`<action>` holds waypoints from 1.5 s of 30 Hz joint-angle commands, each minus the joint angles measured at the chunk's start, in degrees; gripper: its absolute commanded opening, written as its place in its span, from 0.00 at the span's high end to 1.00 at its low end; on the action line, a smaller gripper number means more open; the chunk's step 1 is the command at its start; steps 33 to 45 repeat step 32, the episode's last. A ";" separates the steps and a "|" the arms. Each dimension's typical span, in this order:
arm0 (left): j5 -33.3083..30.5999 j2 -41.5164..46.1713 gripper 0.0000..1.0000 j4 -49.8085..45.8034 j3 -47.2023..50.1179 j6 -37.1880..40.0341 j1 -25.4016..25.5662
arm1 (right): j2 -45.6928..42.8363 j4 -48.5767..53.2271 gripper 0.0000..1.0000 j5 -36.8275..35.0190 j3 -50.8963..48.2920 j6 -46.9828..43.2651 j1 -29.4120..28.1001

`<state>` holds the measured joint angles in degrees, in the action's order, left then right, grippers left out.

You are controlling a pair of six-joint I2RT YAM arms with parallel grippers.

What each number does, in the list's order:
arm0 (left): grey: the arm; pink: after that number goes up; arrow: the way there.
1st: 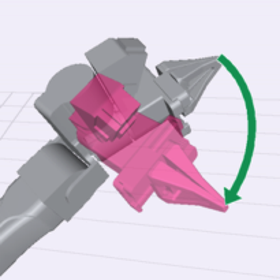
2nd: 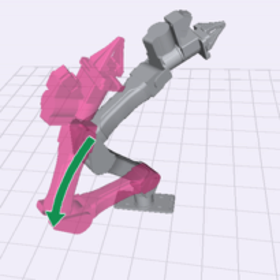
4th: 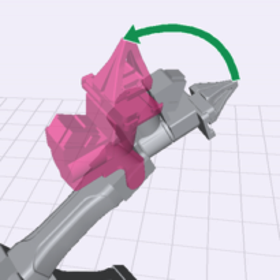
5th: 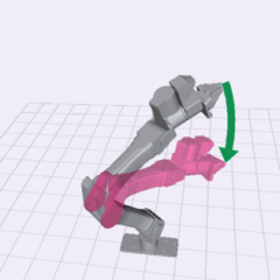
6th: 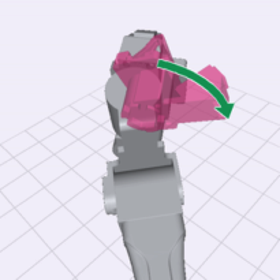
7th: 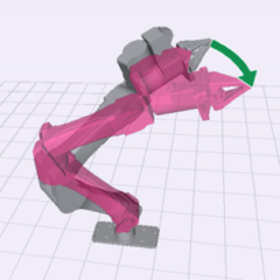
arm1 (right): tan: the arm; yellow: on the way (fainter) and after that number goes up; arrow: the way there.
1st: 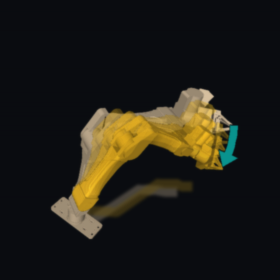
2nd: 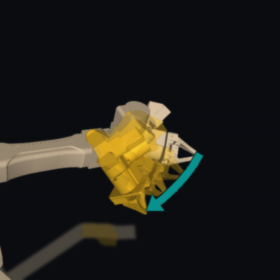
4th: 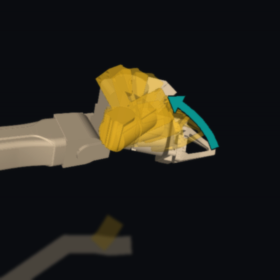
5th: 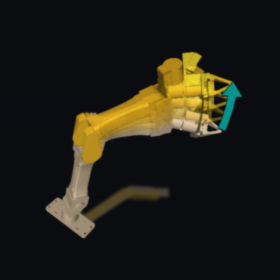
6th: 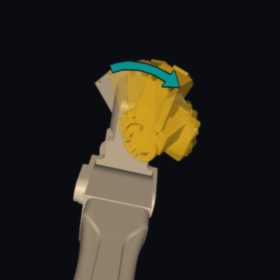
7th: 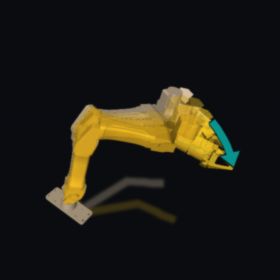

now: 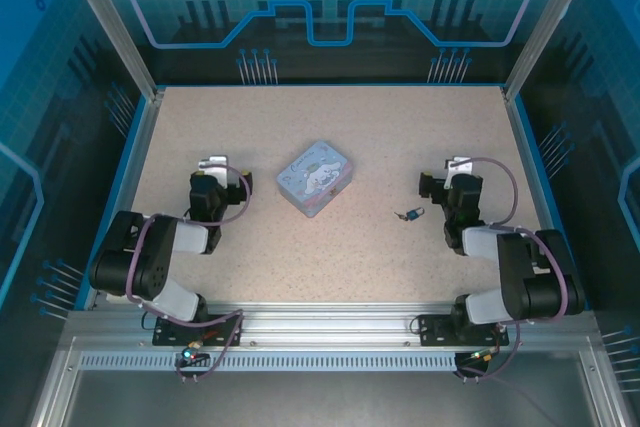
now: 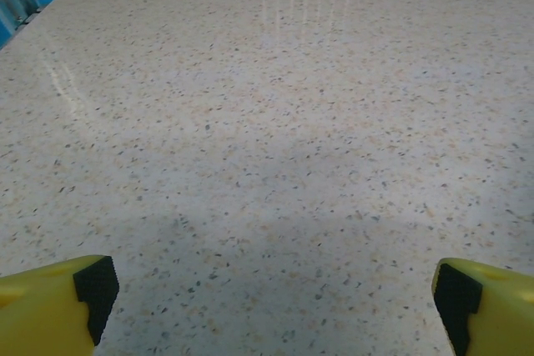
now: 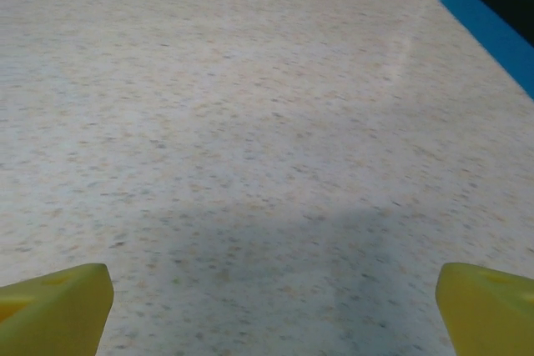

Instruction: Unlock a padlock with a key

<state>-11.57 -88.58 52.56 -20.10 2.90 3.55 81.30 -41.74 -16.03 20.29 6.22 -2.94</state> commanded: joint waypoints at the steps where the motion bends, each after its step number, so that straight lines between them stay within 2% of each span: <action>1: 7.21 -0.28 0.01 -0.91 -2.22 -2.20 -2.58 | 3.80 -6.54 0.00 5.85 0.62 -3.61 -0.45; 11: 10.74 -0.39 0.01 -2.18 -2.89 -3.51 -4.60 | 4.68 -4.35 0.00 4.62 2.86 -3.40 -0.66; 14: 10.81 -0.38 0.01 -2.06 -2.80 -3.51 -4.60 | 4.93 -4.44 0.00 -0.14 3.00 -4.50 -3.10; 24: 10.46 -0.39 0.01 -1.73 -2.65 -3.27 -4.43 | 4.92 -3.88 0.00 0.80 3.28 -4.37 -2.71; 32: 5.42 -0.43 0.01 -0.47 -2.13 -2.23 -2.50 | 4.75 -3.78 0.00 3.90 3.18 -4.08 -1.41; 45: 5.42 -0.43 0.01 -0.47 -2.13 -2.23 -2.50 | 4.75 -3.78 0.00 3.90 3.18 -4.08 -1.41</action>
